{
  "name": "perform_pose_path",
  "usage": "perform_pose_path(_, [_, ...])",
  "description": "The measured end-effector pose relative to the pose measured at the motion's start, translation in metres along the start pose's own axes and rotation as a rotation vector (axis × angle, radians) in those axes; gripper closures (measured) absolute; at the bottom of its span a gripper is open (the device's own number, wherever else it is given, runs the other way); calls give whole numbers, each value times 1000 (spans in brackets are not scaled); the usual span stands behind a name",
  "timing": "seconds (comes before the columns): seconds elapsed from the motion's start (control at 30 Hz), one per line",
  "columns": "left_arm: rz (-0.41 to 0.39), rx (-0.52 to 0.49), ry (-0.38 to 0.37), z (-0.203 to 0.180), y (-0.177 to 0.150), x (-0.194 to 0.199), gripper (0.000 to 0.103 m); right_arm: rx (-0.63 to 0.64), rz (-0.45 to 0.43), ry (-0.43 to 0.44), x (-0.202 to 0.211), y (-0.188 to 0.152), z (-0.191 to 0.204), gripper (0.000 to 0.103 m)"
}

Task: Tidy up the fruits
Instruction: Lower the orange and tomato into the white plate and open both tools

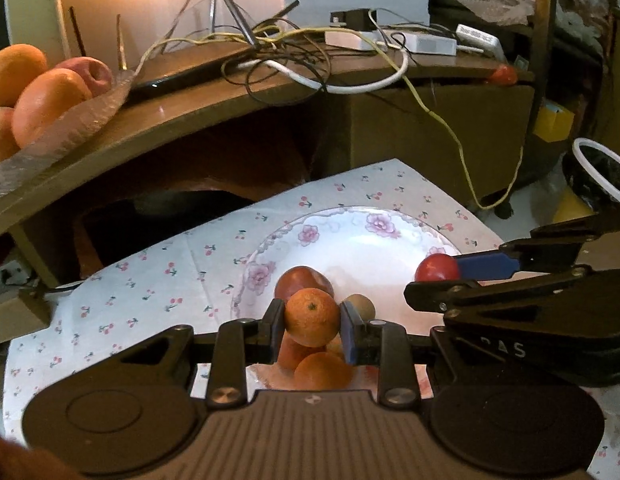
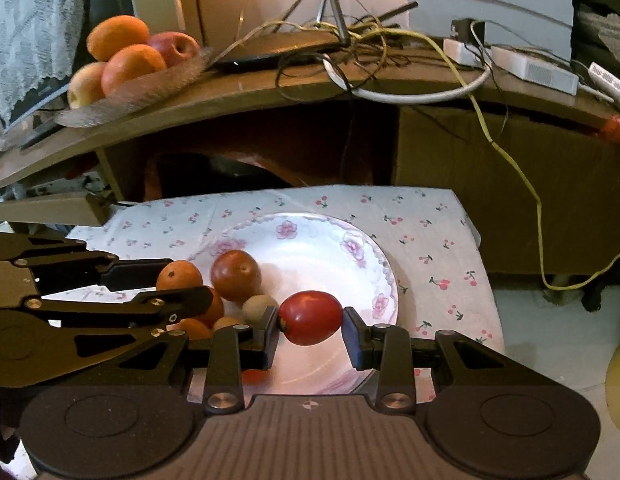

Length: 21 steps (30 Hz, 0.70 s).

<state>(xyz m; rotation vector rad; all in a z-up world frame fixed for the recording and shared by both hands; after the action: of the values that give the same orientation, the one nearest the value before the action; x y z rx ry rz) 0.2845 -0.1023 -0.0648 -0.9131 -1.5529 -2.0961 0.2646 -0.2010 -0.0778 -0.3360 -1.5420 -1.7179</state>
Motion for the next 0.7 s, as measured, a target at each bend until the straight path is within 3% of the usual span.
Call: perform_pose_path(0.7, [8,-9,11,-1,-1,-13,70,-16,15,-6,-18,1,-8,67])
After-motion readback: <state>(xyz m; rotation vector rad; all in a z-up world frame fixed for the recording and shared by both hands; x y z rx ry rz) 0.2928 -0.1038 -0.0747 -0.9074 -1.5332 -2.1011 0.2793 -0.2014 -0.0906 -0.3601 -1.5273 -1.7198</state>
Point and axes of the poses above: each gripper's, at about its wrist camera, not at the fingertips, and x roughly against the way its jaws point, z to its left, y to its top, the point moved 7 cm from there along -x, roughly the way its jaws point, and after that the axes turned 11 degrees about y, right-handed, at the moved point
